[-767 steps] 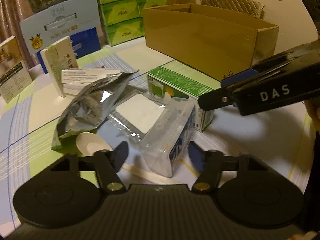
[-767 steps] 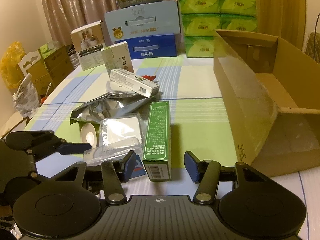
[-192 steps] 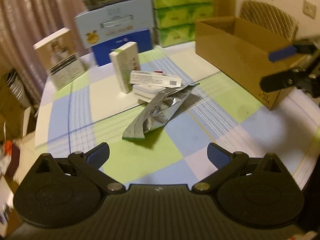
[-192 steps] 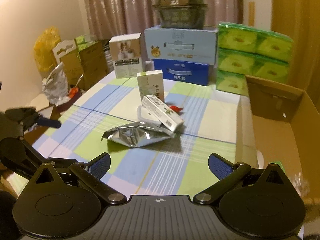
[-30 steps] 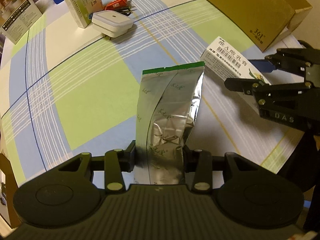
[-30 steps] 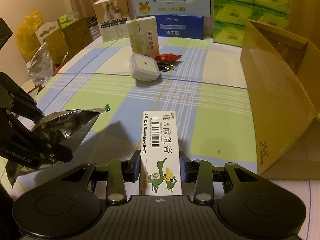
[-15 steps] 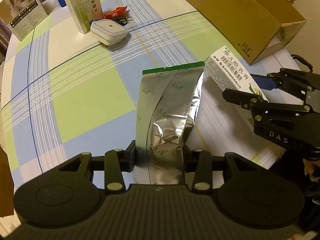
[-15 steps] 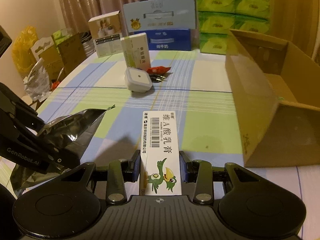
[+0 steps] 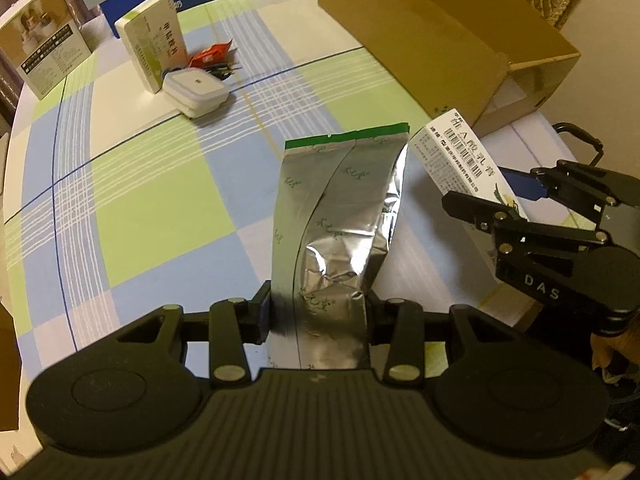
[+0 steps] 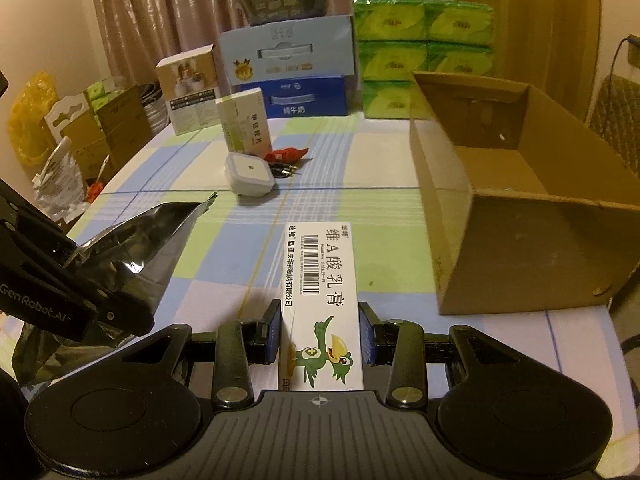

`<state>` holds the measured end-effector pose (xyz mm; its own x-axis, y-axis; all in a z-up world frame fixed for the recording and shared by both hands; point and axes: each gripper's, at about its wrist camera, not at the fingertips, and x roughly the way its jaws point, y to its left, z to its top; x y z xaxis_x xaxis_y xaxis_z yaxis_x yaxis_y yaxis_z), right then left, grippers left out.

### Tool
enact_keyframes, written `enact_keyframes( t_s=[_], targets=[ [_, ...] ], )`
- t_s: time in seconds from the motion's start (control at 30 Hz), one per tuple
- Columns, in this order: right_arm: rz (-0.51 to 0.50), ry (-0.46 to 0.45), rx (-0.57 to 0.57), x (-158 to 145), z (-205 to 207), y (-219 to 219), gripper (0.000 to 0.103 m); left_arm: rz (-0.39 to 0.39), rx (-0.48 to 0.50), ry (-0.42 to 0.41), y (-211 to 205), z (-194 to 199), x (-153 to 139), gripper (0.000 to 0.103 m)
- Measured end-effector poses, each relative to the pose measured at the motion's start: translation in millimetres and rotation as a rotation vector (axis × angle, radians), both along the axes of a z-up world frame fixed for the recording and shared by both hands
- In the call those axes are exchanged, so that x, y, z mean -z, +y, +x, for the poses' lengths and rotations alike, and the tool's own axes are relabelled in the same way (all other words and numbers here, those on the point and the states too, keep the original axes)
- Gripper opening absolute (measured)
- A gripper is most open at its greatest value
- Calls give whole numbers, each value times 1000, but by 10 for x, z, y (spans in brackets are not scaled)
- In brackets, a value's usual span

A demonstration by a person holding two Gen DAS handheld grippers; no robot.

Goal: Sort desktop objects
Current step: 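Carry the foil bag and ointment box over the cardboard box with both tools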

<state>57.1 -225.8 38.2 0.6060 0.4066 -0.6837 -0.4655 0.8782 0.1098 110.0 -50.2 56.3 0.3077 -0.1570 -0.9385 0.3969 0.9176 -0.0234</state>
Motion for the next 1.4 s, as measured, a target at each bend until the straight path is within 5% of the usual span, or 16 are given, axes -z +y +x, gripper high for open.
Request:
enact_keyframes(
  t_s=[0.63, 1.4],
  targets=[
    [38, -81, 92, -486, -121, -458, 35, -42, 47, -62, -462, -112, -465, 37],
    [-6, -193, 189, -1013, 241, -1175, 35, -112, 91, -104, -1339, 211, -872, 37]
  ],
)
